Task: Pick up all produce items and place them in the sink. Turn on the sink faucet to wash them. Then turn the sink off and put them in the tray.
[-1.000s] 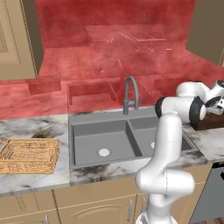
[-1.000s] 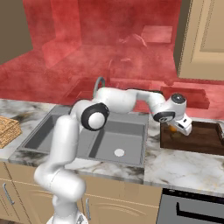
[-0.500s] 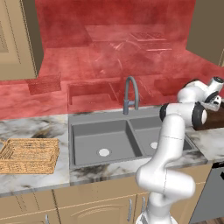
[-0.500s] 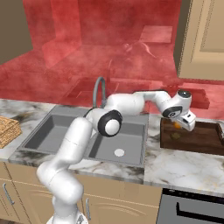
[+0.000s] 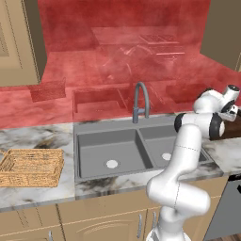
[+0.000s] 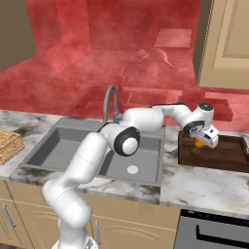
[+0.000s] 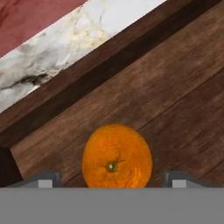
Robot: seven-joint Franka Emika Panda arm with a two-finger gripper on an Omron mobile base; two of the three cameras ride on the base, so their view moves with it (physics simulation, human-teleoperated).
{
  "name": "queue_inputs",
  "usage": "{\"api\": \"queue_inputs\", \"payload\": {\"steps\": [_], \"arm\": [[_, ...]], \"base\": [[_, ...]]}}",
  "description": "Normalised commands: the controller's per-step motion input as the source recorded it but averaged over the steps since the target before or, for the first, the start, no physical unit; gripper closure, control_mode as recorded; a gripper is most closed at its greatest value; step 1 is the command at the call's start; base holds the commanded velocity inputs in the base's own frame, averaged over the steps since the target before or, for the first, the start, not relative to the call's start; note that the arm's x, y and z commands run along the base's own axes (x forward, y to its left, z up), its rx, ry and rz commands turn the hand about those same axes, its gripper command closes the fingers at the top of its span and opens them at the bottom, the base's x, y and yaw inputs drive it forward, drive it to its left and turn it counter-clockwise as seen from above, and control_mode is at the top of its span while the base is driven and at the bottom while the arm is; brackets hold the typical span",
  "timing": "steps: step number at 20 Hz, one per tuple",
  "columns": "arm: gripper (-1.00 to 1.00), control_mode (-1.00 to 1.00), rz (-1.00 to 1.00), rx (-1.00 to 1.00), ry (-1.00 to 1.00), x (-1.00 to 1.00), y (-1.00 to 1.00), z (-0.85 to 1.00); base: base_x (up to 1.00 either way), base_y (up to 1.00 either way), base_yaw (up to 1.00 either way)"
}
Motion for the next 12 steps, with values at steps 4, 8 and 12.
{"api": "queue_inputs", "payload": {"steps": [4, 8, 12], "arm": [[-1.00, -1.00, 0.00, 0.00, -0.11, -0.29, 0.03, 0.38], [-1.00, -1.00, 0.04, -0.07, -0.19, -0.92, 0.61, 0.62], [-1.00, -1.00, 0.04, -0.07, -0.10, -1.00, 1.00, 0.41]], "base": [[0.00, 0.00, 0.00], [0.00, 0.00, 0.00], [0.00, 0.00, 0.00]]}}
